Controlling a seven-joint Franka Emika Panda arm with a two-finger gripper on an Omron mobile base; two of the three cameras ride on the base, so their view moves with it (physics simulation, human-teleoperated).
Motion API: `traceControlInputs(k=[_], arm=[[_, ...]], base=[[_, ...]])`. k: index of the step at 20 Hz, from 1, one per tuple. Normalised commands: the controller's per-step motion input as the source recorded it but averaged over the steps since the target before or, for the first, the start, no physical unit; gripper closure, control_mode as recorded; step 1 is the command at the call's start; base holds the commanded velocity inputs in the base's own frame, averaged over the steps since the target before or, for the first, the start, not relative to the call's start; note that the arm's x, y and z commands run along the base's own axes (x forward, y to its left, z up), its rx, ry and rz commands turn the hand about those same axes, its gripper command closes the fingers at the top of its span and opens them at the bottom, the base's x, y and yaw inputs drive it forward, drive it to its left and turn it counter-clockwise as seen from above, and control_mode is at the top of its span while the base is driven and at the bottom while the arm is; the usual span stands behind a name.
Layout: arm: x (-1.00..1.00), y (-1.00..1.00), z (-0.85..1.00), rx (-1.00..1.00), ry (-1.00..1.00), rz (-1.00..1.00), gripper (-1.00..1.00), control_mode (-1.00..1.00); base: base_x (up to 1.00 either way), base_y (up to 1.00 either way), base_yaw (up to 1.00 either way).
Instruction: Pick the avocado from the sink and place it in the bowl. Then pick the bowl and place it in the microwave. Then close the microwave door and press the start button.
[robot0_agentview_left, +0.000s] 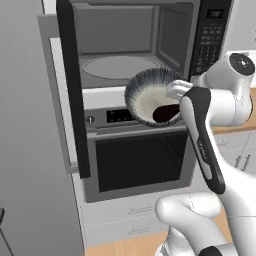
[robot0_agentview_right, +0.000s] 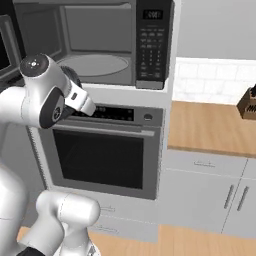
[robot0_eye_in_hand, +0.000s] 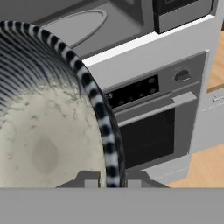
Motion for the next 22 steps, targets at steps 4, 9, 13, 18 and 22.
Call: traceControlInputs(k=[4, 9, 13, 18, 22], arm=[[0.00, 0.00, 0.00, 0.00, 0.00, 0.00, 1.00, 1.00], [0.00, 0.00, 0.00, 0.00, 0.00, 0.00, 1.00, 1.00], [0.00, 0.00, 0.00, 0.00, 0.00, 0.00, 1.00, 1.00], [0.00, 0.00, 0.00, 0.00, 0.00, 0.00, 1.00, 1.00], [0.00, 0.00, 0.00, 0.00, 0.00, 0.00, 1.00, 1.00]], base=[[0.16, 0.02, -0.33], [0.05, 0.00, -0.01], [0.30, 0.00, 0.17], [0.40, -0.01, 0.21], [0.27, 0.00, 0.11]])
